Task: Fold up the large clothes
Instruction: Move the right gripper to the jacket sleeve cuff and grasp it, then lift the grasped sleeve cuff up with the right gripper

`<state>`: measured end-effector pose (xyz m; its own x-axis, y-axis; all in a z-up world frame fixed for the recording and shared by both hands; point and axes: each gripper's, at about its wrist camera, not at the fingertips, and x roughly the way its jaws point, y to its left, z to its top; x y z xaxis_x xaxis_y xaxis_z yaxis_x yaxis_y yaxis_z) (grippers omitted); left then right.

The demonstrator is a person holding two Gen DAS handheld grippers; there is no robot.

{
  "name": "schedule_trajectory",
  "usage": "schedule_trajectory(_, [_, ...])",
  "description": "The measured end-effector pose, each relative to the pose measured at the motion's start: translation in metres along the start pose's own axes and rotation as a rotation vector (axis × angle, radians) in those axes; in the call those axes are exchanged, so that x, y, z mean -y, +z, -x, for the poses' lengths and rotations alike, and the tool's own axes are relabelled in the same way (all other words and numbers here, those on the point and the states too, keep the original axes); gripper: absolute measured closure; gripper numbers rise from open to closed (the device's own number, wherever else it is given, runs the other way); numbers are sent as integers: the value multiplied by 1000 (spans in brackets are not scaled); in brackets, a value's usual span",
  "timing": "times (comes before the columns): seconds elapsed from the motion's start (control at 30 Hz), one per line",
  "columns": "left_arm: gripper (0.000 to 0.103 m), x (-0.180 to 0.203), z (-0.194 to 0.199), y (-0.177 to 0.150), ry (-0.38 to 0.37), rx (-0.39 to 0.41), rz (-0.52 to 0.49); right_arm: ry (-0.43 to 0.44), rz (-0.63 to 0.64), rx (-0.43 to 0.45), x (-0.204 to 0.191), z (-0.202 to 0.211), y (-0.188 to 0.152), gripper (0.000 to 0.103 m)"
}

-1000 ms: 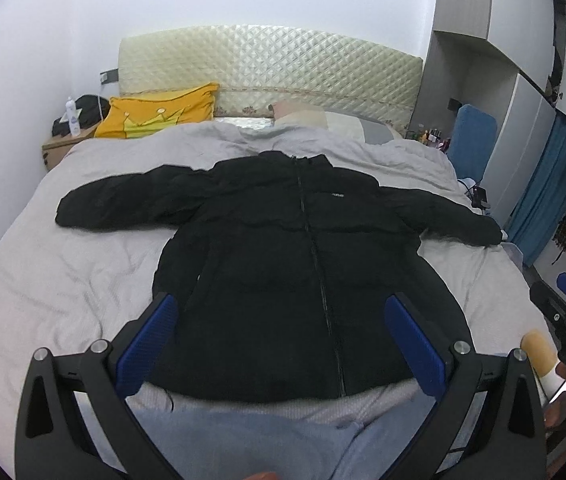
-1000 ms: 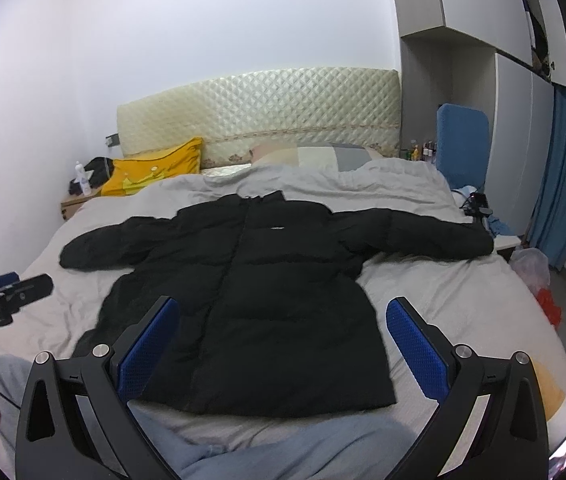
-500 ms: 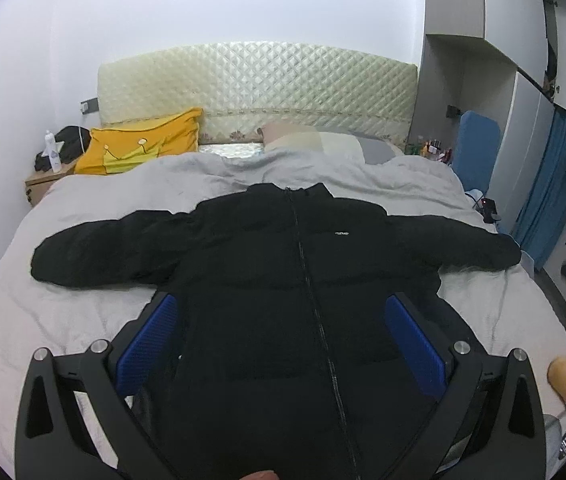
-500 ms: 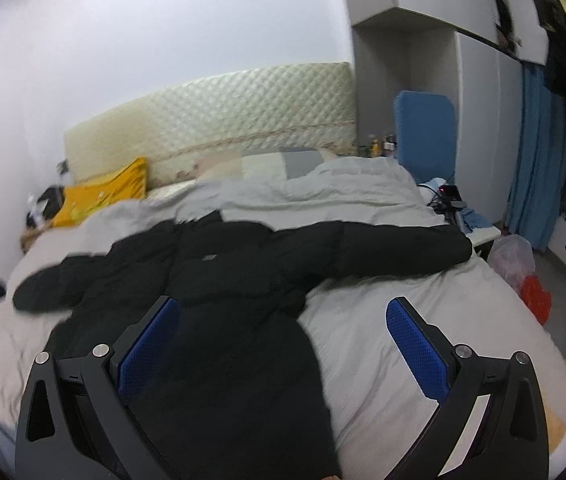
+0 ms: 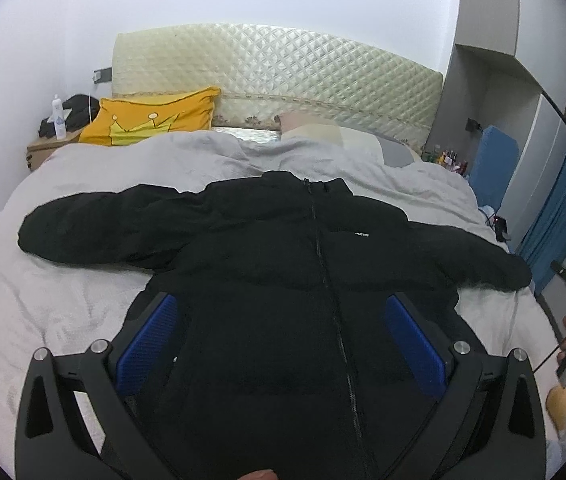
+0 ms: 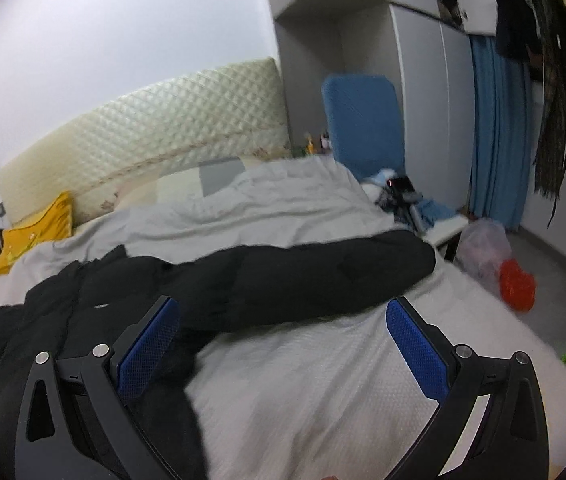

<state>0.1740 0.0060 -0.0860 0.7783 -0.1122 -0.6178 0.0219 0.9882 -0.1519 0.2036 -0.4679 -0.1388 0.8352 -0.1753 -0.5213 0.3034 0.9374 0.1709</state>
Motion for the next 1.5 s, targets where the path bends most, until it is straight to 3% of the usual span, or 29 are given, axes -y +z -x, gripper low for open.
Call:
schedule_trajectory(0.23, [0,-3,-23,4,-7,-22,35,88,-184,-54,69,-58,-9,0])
schedule_trajectory(0.4, [0,-2,-42,3,10,-54,27,79,-326,-127,121,-104,-26,0])
schedule_trajectory(0.7, [0,-6,-75,-5,35,-99,33,170,-668,-165,198,-178,-54,0])
schedule_trajectory(0.9, [0,-11,-104,-10,56,-144,44,138,-735,-94,209,-201,-39,0])
schedule_trajectory(1.17, [0,-15,-122,-12,75,-168,44,160,-735,-40,210,-241,-14,0])
schedule_trajectory(1.2, [0,-15,-124,-12,79,-168,41,163,-728,-35,208,-243,-12,2])
schedule_trajectory(1.27, [0,-15,-127,-11,89,-168,38,202,-716,-37,206,-251,-8,24])
schedule_trajectory(1.3, [0,-15,-129,-11,91,-173,41,234,-727,-49,207,-256,-7,52])
schedule_trajectory(1.33, [0,-15,-130,-11,89,-176,43,258,-745,-64,207,-260,-7,70])
schedule_trajectory(1.43, [0,-16,-128,-11,99,-171,37,196,-655,-42,196,-250,5,88])
schedule_trajectory(1.5, [0,-17,-126,-8,107,-163,34,178,-612,-23,190,-241,13,92])
